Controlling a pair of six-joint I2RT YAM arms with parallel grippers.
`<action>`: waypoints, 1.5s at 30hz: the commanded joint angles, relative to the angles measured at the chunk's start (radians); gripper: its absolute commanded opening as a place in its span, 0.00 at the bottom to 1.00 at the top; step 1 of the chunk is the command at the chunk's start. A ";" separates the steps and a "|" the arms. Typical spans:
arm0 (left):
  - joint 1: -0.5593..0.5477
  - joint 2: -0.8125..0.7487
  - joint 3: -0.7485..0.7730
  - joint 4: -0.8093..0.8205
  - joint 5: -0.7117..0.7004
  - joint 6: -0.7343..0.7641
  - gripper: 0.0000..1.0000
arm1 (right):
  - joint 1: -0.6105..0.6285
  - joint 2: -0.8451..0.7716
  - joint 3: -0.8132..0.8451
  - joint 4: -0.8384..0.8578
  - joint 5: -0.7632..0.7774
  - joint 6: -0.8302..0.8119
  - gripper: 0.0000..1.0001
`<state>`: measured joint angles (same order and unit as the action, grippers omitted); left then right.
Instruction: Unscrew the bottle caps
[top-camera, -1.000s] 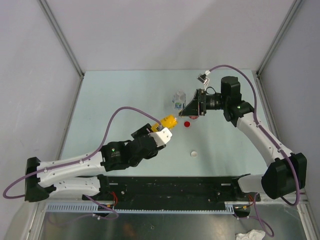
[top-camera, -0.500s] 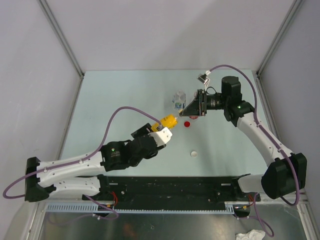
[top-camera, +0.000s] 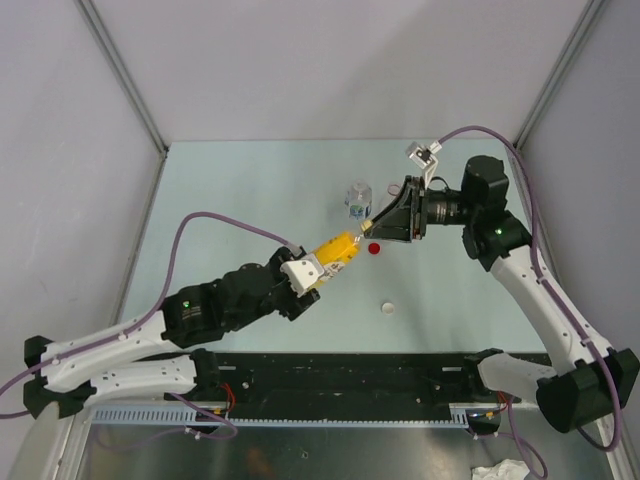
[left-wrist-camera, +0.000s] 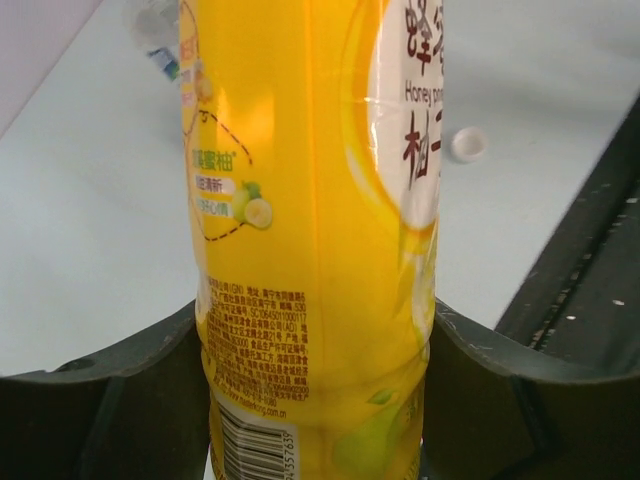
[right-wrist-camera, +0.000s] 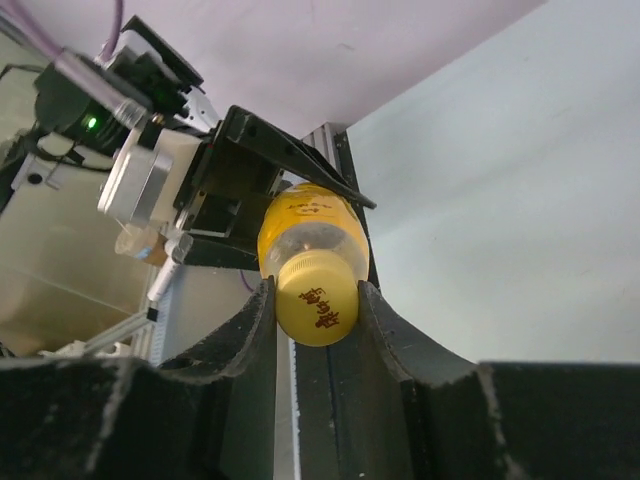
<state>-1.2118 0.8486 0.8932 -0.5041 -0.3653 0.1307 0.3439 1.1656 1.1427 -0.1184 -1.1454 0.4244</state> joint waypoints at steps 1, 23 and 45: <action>0.027 -0.058 0.004 0.100 0.345 -0.002 0.00 | 0.009 -0.064 0.011 0.081 -0.001 -0.091 0.00; 0.258 -0.043 0.089 0.159 1.340 -0.027 0.00 | 0.046 -0.231 0.011 0.231 -0.063 -0.203 0.00; 0.326 -0.076 0.056 0.170 1.378 -0.046 0.00 | 0.046 -0.277 0.011 0.082 0.149 -0.313 0.12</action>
<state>-0.8684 0.8368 0.9382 -0.3916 0.8135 0.0071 0.4095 0.8768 1.1427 0.0162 -1.2366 0.2066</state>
